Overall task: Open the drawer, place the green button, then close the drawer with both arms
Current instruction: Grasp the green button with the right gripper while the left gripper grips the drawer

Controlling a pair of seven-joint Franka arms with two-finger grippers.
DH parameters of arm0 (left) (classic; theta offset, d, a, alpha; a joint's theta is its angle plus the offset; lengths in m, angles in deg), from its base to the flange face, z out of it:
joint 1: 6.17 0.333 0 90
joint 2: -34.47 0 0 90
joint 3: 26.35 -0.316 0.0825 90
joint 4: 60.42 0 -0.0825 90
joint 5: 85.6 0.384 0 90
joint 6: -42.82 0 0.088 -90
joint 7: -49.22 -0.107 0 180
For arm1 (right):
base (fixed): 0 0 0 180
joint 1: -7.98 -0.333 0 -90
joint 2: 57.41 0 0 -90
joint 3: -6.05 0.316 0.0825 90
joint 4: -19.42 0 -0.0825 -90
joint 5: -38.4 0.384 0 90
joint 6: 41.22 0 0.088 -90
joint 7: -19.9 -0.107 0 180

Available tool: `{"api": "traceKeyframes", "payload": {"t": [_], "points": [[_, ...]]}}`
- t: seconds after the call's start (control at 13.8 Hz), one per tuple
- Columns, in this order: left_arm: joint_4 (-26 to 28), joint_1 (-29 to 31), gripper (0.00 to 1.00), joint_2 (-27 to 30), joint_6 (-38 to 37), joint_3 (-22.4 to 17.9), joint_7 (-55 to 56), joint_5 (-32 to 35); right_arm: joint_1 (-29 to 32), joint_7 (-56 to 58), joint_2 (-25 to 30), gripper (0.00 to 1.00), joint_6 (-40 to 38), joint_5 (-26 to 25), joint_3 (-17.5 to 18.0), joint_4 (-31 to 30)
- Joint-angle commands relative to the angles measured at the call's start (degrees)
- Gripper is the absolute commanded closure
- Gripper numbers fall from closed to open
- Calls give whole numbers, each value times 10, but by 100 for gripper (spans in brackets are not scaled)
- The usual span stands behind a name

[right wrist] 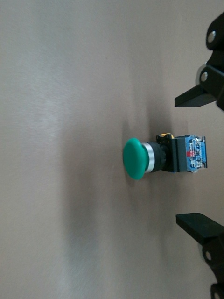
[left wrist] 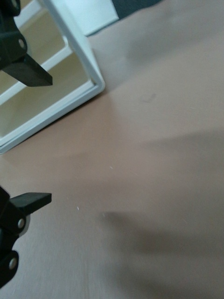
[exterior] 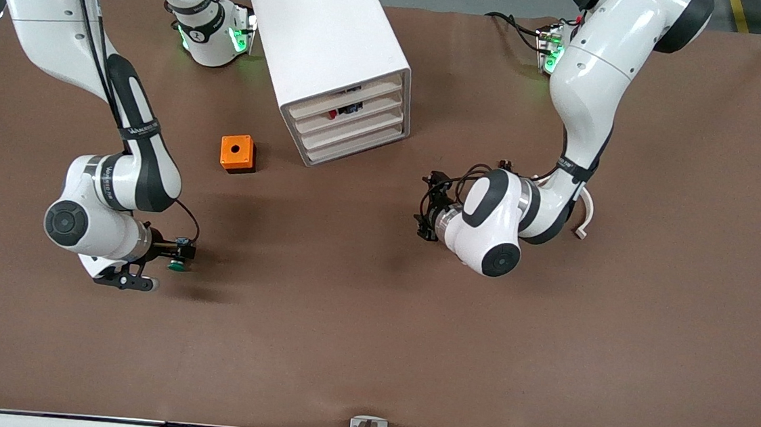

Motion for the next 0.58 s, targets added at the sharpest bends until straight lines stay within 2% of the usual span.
{"api": "traceKeyframes", "payload": {"t": [0.0,0.15,0.22,0.36,0.44,0.51], "points": [[-10,-22,0,-23,-4,-3,56,-61,5,-17,1,0,13,-5,5,-21],[-10,-44,0,-29,-4,-3,118,-107,8,-36,-9,0,15,-2,5,-20],[-10,-51,3,-35,-7,-3,147,-134,9,-41,-11,0,18,-2,5,-20],[-9,-63,26,-48,-8,-2,187,-187,9,-50,-16,0,27,-2,5,-20],[-9,-71,34,-54,-9,-3,208,-207,9,-51,-18,0,27,-2,5,-19],[-8,-85,39,-59,-9,-3,224,-216,8,-51,-18,6,27,-2,5,-19]]}}
